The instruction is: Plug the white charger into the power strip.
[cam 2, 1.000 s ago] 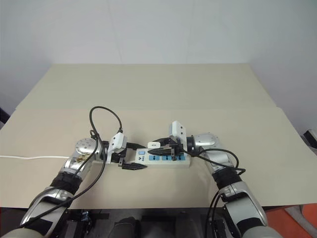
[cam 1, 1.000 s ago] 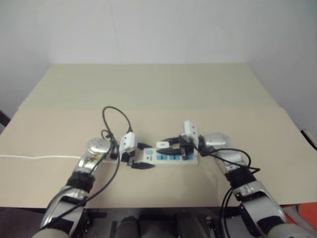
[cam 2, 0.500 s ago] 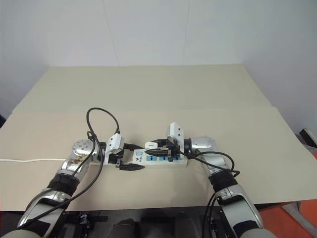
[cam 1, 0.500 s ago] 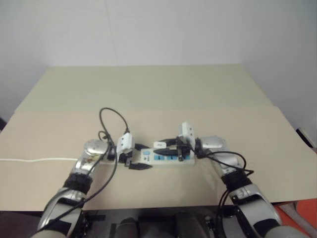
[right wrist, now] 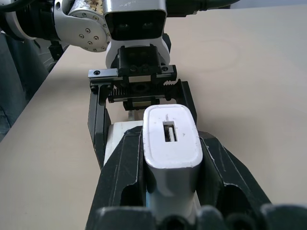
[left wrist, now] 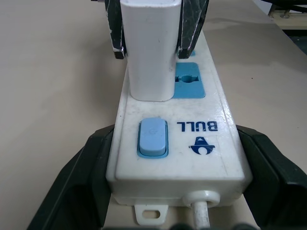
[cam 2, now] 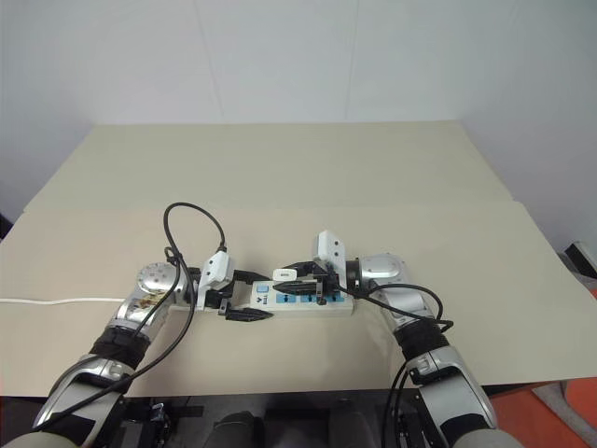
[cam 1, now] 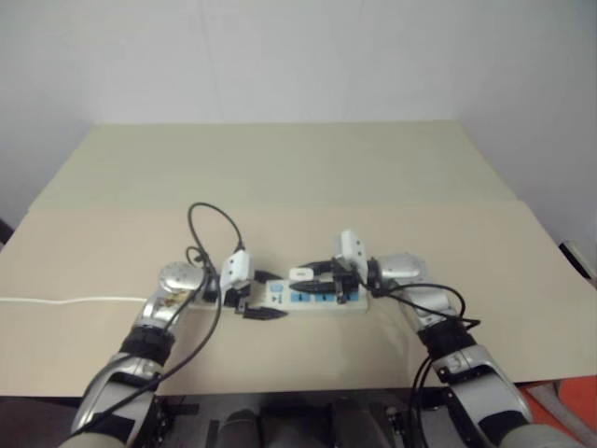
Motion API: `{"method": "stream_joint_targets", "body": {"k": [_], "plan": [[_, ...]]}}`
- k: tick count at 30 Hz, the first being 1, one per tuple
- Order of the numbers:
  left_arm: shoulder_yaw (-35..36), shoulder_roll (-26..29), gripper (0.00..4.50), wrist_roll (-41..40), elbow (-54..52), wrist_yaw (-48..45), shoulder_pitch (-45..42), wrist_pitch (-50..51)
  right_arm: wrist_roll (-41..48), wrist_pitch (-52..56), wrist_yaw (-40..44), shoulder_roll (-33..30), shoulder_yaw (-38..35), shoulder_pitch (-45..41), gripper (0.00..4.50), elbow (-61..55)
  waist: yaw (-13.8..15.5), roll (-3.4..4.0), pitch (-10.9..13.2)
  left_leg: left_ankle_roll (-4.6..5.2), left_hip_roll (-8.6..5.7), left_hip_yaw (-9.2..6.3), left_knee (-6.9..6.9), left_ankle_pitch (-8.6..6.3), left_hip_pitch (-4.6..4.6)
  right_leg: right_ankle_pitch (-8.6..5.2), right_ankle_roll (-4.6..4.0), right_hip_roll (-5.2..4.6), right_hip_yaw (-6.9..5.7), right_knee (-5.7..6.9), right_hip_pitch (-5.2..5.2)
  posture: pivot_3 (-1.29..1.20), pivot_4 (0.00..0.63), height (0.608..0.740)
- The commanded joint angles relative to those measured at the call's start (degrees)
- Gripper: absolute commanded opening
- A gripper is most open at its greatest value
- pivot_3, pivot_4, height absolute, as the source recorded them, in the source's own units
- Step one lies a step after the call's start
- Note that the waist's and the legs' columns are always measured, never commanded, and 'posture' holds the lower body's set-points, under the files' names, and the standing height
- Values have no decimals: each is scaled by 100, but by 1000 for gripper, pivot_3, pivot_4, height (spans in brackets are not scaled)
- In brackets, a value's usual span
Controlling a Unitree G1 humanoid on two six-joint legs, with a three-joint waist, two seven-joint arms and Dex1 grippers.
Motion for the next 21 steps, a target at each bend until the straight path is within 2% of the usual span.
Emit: {"method": "stream_joint_targets", "body": {"k": [1, 8, 9, 12, 17, 21], "plan": [[5, 71, 3279, 53, -48, -35, -27, 18, -324, 265, 61, -33, 293, 173, 1163, 194, 0, 0, 0, 0, 0, 0, 0, 0, 0, 0, 0, 0, 0, 0, 0, 0, 150, 740], [1, 51, 3279, 66, 38, -45, -80, -19, -280, 344, 26, -44, 237, 181, 1163, 102, 0, 0, 0, 0, 0, 0, -2, 0, 0, -1, 1, 0, 0, -1, 0, 0, 150, 740], [1, 49, 3279, 67, 36, -42, -79, -20, -280, 337, 8, -38, 231, 193, 1869, 82, 1, 0, 0, 0, 0, 0, -3, 0, 0, -1, 1, 0, 0, -2, -1, 0, 150, 740], [3, 46, 3279, 70, 45, -40, -82, -24, -279, 353, -32, -6, 201, 195, 2709, 47, 7, -5, 2, 0, 0, 0, -7, 0, -2, -3, 2, 0, 0, -2, -5, 0, 150, 740], [11, 45, 3279, 68, 46, -42, -73, -21, -269, 436, -46, 11, 129, 198, 4446, -31, 8, -7, 3, 0, 0, 0, -9, 0, -1, -4, 4, 0, 0, -3, -5, 0, 150, 740], [11, 38, 3279, 71, 63, -37, -81, -24, -233, 482, -95, 15, 24, 161, 4446, -62, 8, -7, 3, 0, 0, 0, -10, 0, -1, -5, 5, 0, 0, -4, -5, 0, 150, 740]]}}
